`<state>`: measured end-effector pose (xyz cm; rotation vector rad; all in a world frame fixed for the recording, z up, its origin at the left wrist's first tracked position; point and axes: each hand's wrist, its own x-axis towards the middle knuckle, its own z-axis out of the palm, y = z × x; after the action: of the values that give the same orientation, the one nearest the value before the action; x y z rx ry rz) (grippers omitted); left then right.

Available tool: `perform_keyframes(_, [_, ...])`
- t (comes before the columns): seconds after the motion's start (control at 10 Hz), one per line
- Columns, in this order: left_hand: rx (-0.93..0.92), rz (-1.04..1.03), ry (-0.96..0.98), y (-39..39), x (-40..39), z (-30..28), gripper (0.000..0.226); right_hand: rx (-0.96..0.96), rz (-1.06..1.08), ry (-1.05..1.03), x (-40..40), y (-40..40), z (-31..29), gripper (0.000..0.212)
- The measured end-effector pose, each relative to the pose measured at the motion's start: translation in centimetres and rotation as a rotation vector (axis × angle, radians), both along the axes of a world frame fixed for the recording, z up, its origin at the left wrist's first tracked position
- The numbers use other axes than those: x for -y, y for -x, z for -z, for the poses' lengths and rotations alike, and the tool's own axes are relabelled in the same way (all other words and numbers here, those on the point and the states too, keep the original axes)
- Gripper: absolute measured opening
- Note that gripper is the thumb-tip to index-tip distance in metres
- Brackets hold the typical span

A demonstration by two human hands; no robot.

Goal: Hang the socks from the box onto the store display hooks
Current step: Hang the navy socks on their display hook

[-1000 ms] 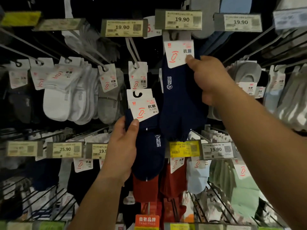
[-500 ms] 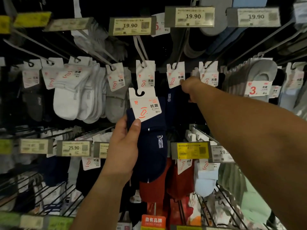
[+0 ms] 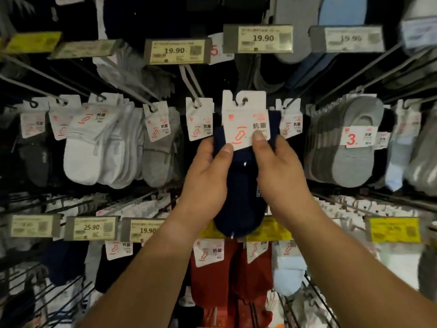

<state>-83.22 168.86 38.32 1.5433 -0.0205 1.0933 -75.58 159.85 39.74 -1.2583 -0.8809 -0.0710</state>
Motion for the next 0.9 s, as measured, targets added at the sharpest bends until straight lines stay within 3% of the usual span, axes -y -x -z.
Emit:
perform_keyframes(0.1, [-0.002, -0.095, -0.184, -1.5, 0.8, -2.5, 0.021, 0.070, 0.128, -0.052, 0.8, -1.2, -2.7, 0.020])
perform_keyframes(0.2, [0.028, -0.136, -0.210, -2.3, 1.1, -4.0, 0.025, 0.076, 0.101, -0.081, 1.1, -1.6, -4.2, 0.016])
perform_keyframes(0.5, [-0.010, -0.070, -0.032, -3.8, 0.1, -6.3, 0.036, 0.011, 0.105, 0.004, -0.2, -2.9, -6.9, 0.023])
perform_keyframes(0.7, [-0.211, -0.093, -0.043, -5.2, -1.9, -6.4, 0.030, -0.059, 0.097, 0.105, -2.2, -5.0, -6.8, 0.025])
perform_keyframes(0.8, [-0.432, -0.164, -0.044, -7.8, -4.4, -7.7, 0.035, -0.063, 0.185, 0.296, -5.9, -7.9, -7.8, 0.041])
perform_keyframes(0.9, [-0.656, -0.243, -0.080, -9.4, -5.6, -8.0, 0.037, -0.089, 0.219, 0.462, -7.9, -10.3, -7.1, 0.041])
